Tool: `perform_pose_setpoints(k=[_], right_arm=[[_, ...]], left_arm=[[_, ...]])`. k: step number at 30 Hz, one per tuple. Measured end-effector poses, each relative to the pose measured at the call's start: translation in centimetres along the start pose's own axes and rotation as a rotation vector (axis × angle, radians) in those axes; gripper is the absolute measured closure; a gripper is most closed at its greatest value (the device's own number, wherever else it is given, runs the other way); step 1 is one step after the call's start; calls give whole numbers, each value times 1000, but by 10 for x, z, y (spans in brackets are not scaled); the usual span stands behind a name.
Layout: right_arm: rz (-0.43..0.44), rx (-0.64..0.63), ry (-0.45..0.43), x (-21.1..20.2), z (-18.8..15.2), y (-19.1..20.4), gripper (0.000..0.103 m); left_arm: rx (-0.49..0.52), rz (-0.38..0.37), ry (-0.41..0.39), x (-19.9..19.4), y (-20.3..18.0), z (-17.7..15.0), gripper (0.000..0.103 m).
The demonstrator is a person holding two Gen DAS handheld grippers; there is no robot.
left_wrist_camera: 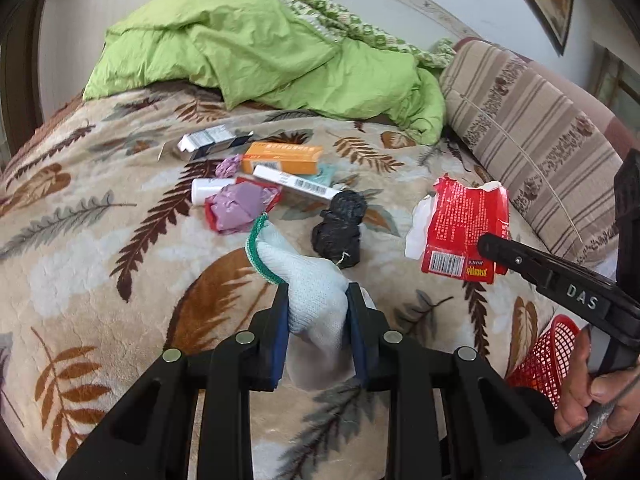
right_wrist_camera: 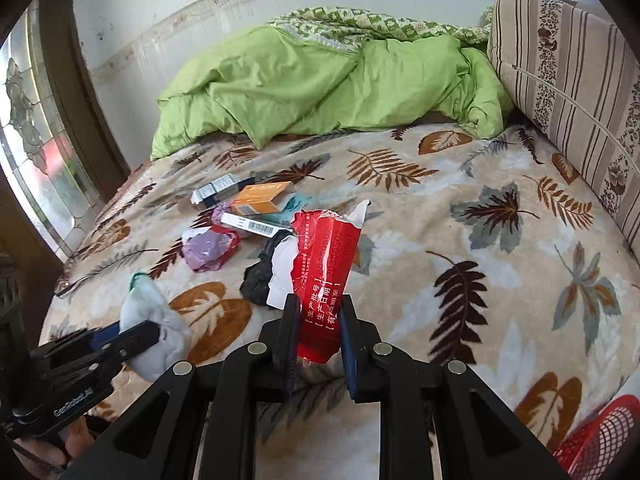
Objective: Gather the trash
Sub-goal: 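Grasp the red wrapper with the right tool while the left tool holds the glove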
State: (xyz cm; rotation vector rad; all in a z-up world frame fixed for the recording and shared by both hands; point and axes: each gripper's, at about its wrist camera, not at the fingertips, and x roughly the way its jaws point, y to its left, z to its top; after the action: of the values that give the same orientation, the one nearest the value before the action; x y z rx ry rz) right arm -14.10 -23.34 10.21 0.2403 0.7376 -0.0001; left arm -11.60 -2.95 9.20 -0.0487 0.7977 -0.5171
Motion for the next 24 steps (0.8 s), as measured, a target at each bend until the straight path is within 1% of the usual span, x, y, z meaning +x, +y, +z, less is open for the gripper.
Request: perform_pose_setpoints(k=[5,10,17,24], right_arm=[[31,23,-18,-28,-14,-2,84],[47,42,-32,-53,-30,-6,84],[49,73,-32,-68,-42,-14,84],[57,89,-46,-79,-45,-20,84]], left_arm=[[55,8,-19,-12,-21,-2,77],[92,2,-19,-19,-38,-6,77],[127,-8,-21,-28,-56,-9,77],[147,-19,-21,-33,-68,-11,77]])
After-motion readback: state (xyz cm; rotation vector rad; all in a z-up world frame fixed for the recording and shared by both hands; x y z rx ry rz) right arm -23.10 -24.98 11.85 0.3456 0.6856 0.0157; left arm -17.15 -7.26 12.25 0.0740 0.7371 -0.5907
